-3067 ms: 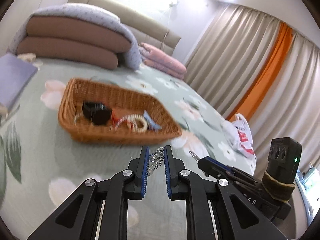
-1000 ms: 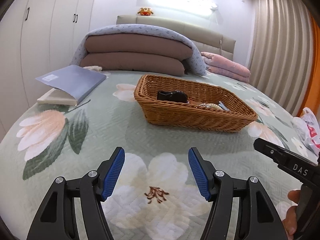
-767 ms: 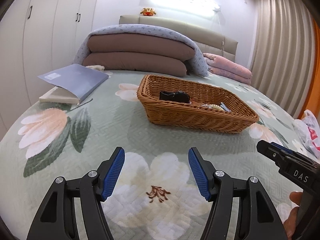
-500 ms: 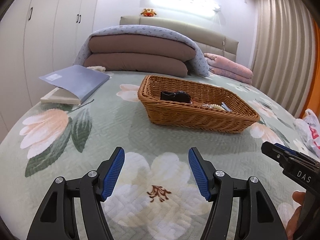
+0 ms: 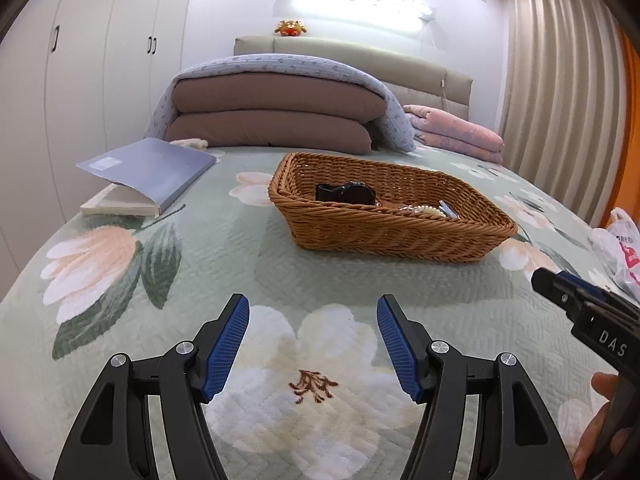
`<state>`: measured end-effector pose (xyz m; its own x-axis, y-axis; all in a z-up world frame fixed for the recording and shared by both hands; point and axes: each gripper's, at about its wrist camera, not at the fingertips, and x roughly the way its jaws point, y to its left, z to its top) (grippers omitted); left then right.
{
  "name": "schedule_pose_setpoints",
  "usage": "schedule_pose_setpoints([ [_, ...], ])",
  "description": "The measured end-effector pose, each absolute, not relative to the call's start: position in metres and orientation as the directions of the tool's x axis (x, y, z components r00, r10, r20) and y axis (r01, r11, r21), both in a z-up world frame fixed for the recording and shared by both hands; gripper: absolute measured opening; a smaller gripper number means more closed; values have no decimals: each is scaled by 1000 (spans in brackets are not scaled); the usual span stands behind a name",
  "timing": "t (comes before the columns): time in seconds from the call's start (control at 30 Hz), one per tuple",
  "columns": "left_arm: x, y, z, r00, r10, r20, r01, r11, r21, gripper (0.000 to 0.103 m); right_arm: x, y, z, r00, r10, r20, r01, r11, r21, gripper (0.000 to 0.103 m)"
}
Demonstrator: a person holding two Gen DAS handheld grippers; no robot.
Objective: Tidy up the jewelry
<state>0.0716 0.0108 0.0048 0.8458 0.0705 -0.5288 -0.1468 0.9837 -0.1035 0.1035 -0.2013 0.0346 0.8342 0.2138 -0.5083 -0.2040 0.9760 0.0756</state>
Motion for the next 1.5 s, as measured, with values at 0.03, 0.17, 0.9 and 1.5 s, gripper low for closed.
schedule_pose_setpoints([
  [0.03,71,11,5,845,69,-530,-147,984,-105,68,103,-202,35,836,217,-503,-206,975,79,69],
  [0.17,72,11,4,843,69,-533,-146,984,-104,68,105,-199,33,824,230,-518,-217,972,86,74],
  [0.9,65,-3,10,857,114,-502,-144,989,-22,68,106,-200,31,817,232,-527,-221,972,85,75],
  [1.5,66,0,9,855,117,-504,-151,988,-26,68,107,-202,31,823,219,-525,-212,974,74,75],
])
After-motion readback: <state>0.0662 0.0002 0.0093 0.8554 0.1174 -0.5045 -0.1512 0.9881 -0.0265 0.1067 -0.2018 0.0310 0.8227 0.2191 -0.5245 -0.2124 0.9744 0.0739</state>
